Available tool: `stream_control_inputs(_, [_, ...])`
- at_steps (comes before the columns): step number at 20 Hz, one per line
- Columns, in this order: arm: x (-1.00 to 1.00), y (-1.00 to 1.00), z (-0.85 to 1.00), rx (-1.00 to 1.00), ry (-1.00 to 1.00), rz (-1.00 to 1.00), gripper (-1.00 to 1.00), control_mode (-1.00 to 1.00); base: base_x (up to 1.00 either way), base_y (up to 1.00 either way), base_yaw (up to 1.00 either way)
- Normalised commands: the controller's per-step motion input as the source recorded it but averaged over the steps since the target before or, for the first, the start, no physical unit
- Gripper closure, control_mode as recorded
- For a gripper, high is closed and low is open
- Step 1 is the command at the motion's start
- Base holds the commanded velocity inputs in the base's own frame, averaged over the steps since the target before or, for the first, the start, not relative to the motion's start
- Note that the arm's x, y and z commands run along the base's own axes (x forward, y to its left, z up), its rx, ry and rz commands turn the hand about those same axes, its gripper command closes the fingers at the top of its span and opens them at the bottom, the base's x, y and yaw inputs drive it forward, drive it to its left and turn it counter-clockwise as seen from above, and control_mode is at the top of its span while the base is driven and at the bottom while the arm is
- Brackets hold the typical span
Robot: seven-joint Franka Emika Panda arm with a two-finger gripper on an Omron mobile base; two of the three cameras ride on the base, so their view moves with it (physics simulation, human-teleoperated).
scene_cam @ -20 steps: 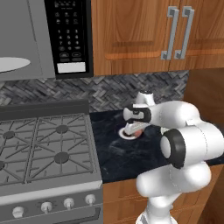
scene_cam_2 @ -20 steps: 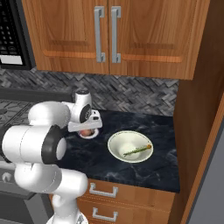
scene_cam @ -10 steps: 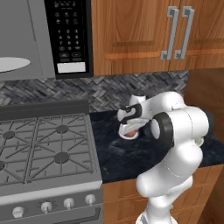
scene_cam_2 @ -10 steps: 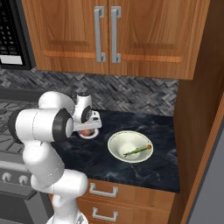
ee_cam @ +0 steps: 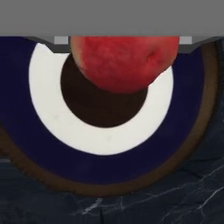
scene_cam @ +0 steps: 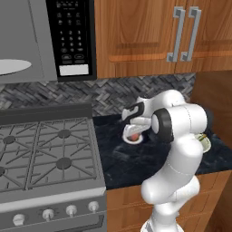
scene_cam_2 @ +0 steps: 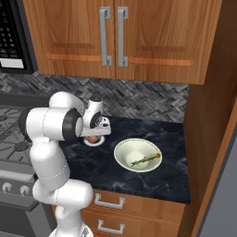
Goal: Remove the peach from the bowl and place it on the small plate. Then place the bowl with only the fish in the microwave, close the door, and press the start button to microwave the fish.
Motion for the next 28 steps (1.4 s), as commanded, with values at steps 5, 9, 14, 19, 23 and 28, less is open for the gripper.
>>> stream_control_inputs(5, [-0.34, -0.22, 0.27, 0.01, -0.15, 0.0, -1.0, -1.0, 0.0, 0.0, 0.0])
stream_control_inputs(9, [-0.54, -0.08, 0.72, 0.0, -0.16, -0.03, -1.0, -1.0, 0.0, 0.0, 0.0])
stream_control_inputs(14, [-0.51, 0.14, 0.8, -0.01, -0.16, -0.04, -1.0, -1.0, 0.0, 0.0, 0.0])
stream_control_inputs(19, [-0.93, -0.32, 0.43, 0.0, -0.09, -0.24, -1.0, -1.0, 0.0, 0.0, 0.0])
stream_control_inputs(23, [-0.87, -0.62, 0.02, -0.02, 0.0, -0.42, -1.0, -1.0, 0.0, 0.0, 0.0])
stream_control_inputs(28, [-0.54, -0.65, 0.0, -0.07, 0.03, -0.37, -1.0, -1.0, 0.0, 0.0, 0.0])
